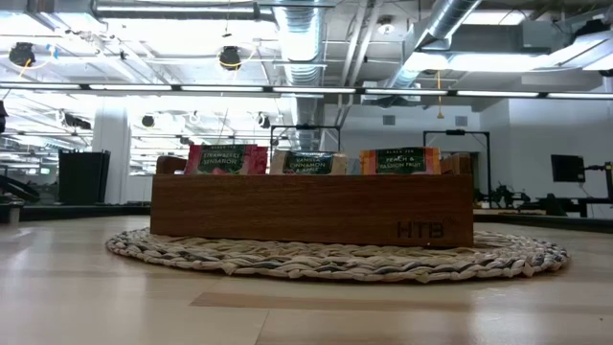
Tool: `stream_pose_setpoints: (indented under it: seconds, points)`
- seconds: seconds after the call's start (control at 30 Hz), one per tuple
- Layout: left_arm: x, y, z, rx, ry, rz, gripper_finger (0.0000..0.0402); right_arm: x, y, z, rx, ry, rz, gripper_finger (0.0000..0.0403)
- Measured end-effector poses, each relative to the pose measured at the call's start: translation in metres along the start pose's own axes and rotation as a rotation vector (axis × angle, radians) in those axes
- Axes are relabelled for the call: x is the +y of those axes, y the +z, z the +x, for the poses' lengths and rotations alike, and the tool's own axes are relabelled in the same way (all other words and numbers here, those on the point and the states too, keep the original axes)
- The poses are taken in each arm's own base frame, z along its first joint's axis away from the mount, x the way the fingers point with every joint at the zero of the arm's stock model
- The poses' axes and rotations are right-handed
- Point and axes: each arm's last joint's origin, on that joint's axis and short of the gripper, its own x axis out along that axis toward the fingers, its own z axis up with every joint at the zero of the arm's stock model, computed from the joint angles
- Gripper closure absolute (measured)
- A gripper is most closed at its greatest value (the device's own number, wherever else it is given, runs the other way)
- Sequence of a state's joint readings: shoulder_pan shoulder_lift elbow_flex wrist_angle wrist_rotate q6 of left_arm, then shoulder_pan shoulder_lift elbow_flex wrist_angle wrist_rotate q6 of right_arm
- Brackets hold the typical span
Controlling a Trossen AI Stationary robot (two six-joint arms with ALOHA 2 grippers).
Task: Pick & Place Tea
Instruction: Put the orange tea bag into the right section of the wooden organizer
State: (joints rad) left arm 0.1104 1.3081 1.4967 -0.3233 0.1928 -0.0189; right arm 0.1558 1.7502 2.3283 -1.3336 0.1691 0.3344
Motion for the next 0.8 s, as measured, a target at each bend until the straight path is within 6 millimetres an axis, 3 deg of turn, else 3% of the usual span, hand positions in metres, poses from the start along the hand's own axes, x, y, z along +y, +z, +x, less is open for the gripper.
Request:
stream_pose_setpoints:
  seconds: [0.43,0.8]
  points:
    - [-0.006,0.015,-0.044,-0.046,0.081,0.013,0.0273,0.033,-0.047,0.048,0.152,-0.051,0.033,0.0403]
    - [-0.006,0.010,-0.050,0.009,0.128,-0.018,0.0273,0.032,-0.101,0.062,0.072,0.020,0.141,0.0403]
